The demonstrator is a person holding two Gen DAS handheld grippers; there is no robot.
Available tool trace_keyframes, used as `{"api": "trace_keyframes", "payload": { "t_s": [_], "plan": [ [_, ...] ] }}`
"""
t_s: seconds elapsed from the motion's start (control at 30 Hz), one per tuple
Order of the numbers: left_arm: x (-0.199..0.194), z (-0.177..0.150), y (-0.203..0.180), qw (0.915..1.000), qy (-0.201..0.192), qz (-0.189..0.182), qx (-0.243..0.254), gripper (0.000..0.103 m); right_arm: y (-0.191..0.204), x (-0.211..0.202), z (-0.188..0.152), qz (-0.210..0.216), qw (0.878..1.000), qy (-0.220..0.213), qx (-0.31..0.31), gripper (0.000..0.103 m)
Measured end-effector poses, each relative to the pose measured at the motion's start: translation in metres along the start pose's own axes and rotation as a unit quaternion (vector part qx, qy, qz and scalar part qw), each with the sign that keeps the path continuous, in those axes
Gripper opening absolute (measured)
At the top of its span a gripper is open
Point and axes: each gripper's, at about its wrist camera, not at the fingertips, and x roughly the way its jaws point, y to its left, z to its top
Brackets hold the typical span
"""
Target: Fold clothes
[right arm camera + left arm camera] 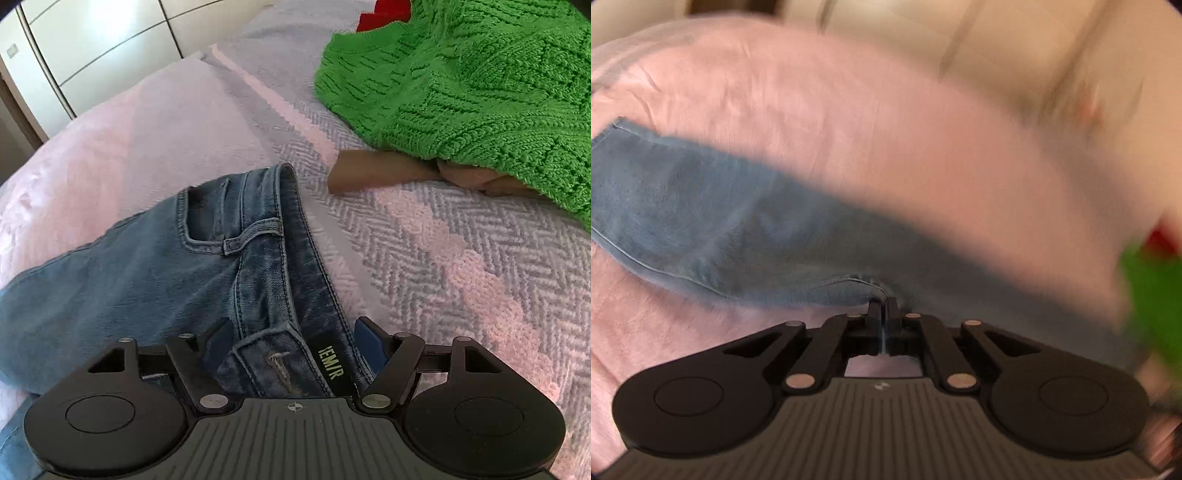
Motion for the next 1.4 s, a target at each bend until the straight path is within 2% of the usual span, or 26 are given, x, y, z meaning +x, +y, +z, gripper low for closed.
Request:
{"api": "trace_keyframes", "payload": {
  "t_s": [0.03, 0.1, 0.13, 0.17, 0.23, 0.27, 0.33, 0.4, 0.43, 0.53, 0.6, 0.7, 0.83, 0.9, 0.93, 0.97, 1.03, 1.1, 1.17, 1.2, 1.3, 1.33, 1.37, 1.4],
  "plan": [
    [0.007, -0.003, 0.003, 0.9998, 0.016, 0.01, -0.001, 0.01, 0.002, -0.001, 0.001, -0.005, 1.0, 0.0, -0.002, 0.073],
    [0.008, -0.012, 0.012, 0.9987, 0.021, 0.01, -0.045, 0.011, 0.004, -0.008, 0.002, -0.008, 1.0, -0.008, -0.018, 0.073],
    [0.002, -0.015, 0.014, 0.9978, 0.019, 0.01, -0.062, 0.013, 0.005, -0.012, 0.002, -0.01, 0.999, -0.013, -0.027, 0.073],
    [-0.006, -0.019, 0.017, 0.9967, 0.014, 0.01, -0.079, 0.021, 0.005, -0.016, 0.002, -0.009, 0.999, -0.017, -0.035, 0.073],
    [-0.023, -0.029, 0.027, 0.9933, 0.0, 0.009, -0.115, 0.029, 0.002, -0.021, 0.0, -0.005, 0.999, -0.014, -0.035, 0.073],
    [-0.029, -0.031, 0.035, 0.9906, -0.007, 0.011, -0.136, 0.029, 0.0, -0.022, -0.002, -0.001, 0.999, -0.012, -0.031, 0.073],
    [-0.037, -0.031, 0.058, 0.9825, -0.021, 0.019, -0.184, 0.03, -0.003, -0.026, -0.007, 0.002, 1.0, -0.008, -0.026, 0.073],
    [-0.045, -0.031, 0.08, 0.972, -0.034, 0.026, -0.231, 0.035, -0.004, -0.032, -0.012, 0.001, 1.0, -0.008, -0.025, 0.073],
    [-0.048, -0.029, 0.094, 0.9644, -0.046, 0.028, -0.259, 0.039, -0.005, -0.033, -0.014, 0.002, 1.0, -0.007, -0.022, 0.073],
    [-0.052, -0.011, 0.136, 0.9414, -0.079, 0.026, -0.327, 0.044, -0.007, -0.038, -0.022, -0.004, 1.0, -0.003, -0.012, 0.073],
    [-0.052, 0.004, 0.158, 0.9336, -0.092, 0.039, -0.344, 0.045, -0.006, -0.041, -0.028, -0.012, 1.0, 0.0, -0.004, 0.073],
    [-0.048, 0.024, 0.185, 0.9296, -0.105, 0.067, -0.347, 0.047, -0.001, -0.047, -0.036, -0.024, 1.0, -0.004, 0.007, 0.073],
    [-0.028, 0.045, 0.209, 0.9302, -0.107, 0.099, -0.337, 0.047, 0.015, -0.059, -0.045, -0.045, 0.999, -0.016, 0.01, 0.073],
    [-0.02, 0.051, 0.217, 0.9362, -0.106, 0.105, -0.318, 0.039, 0.027, -0.065, -0.048, -0.063, 0.998, -0.024, 0.008, 0.073],
    [-0.017, 0.055, 0.219, 0.9427, -0.102, 0.115, -0.296, 0.018, 0.033, -0.067, -0.05, -0.072, 0.997, -0.028, 0.008, 0.073],
    [-0.013, 0.06, 0.219, 0.9503, -0.096, 0.129, -0.267, 0.002, 0.038, -0.069, -0.051, -0.081, 0.996, -0.033, 0.009, 0.073],
    [-0.012, 0.069, 0.219, 0.9633, -0.094, 0.133, -0.213, 0.001, 0.047, -0.074, -0.051, -0.095, 0.995, -0.039, 0.021, 0.073],
    [-0.027, 0.073, 0.209, 0.9707, -0.128, 0.138, -0.15, 0.0, 0.056, -0.08, -0.052, -0.104, 0.993, -0.042, 0.036, 0.073],
    [-0.051, 0.074, 0.196, 0.9686, -0.186, 0.143, -0.083, 0.001, 0.065, -0.087, -0.053, -0.11, 0.992, -0.046, 0.045, 0.073],
    [-0.053, 0.072, 0.195, 0.9685, -0.191, 0.149, -0.059, 0.001, 0.068, -0.09, -0.053, -0.112, 0.991, -0.048, 0.047, 0.073],
    [-0.039, 0.064, 0.204, 0.971, -0.163, 0.175, 0.005, 0.006, 0.076, -0.089, -0.058, -0.105, 0.992, -0.042, 0.05, 0.073],
    [-0.027, 0.061, 0.211, 0.9741, -0.126, 0.187, 0.008, 0.012, 0.079, -0.089, -0.059, -0.105, 0.993, -0.039, 0.048, 0.073],
    [-0.014, 0.058, 0.222, 0.9746, -0.088, 0.206, -0.01, 0.01, 0.082, -0.088, -0.062, -0.107, 0.993, -0.036, 0.044, 0.073],
    [-0.015, 0.055, 0.229, 0.9733, -0.086, 0.21, -0.035, 0.01, 0.083, -0.089, -0.063, -0.106, 0.993, -0.033, 0.041, 0.073]
  ]
}}
